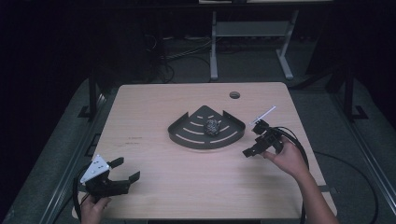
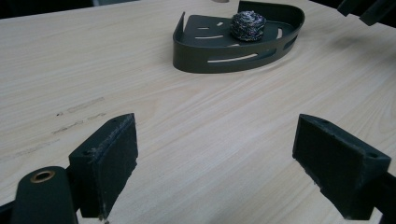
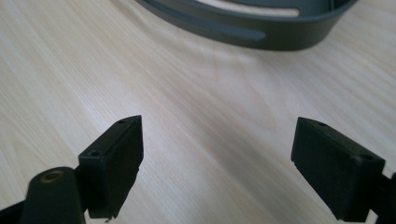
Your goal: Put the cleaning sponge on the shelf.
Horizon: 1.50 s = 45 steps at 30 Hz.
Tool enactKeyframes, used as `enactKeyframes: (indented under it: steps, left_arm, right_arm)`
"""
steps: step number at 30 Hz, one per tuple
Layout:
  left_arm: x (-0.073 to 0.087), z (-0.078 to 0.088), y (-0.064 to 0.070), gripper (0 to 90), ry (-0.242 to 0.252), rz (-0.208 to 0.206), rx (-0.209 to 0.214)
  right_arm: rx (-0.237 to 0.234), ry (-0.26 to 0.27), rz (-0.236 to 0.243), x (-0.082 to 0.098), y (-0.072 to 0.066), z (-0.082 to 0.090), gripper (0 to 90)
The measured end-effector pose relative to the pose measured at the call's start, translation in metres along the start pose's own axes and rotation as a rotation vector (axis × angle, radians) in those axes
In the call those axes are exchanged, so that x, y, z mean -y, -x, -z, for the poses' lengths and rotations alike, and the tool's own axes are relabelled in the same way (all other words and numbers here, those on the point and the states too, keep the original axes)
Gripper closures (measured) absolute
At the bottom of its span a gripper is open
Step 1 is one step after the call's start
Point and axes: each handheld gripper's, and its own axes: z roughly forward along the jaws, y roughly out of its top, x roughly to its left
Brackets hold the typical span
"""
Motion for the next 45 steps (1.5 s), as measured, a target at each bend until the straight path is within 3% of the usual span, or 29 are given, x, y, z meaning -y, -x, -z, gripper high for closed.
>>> enactKeyframes:
  steps: [45]
  left_arm:
    - [0.0, -0.004, 0.004, 13.3, -0.015, -0.009, 0.003]
  right_arm:
    - [0.009, 0.053, -0.058, 0.078, 0.006, 0.014, 16.7]
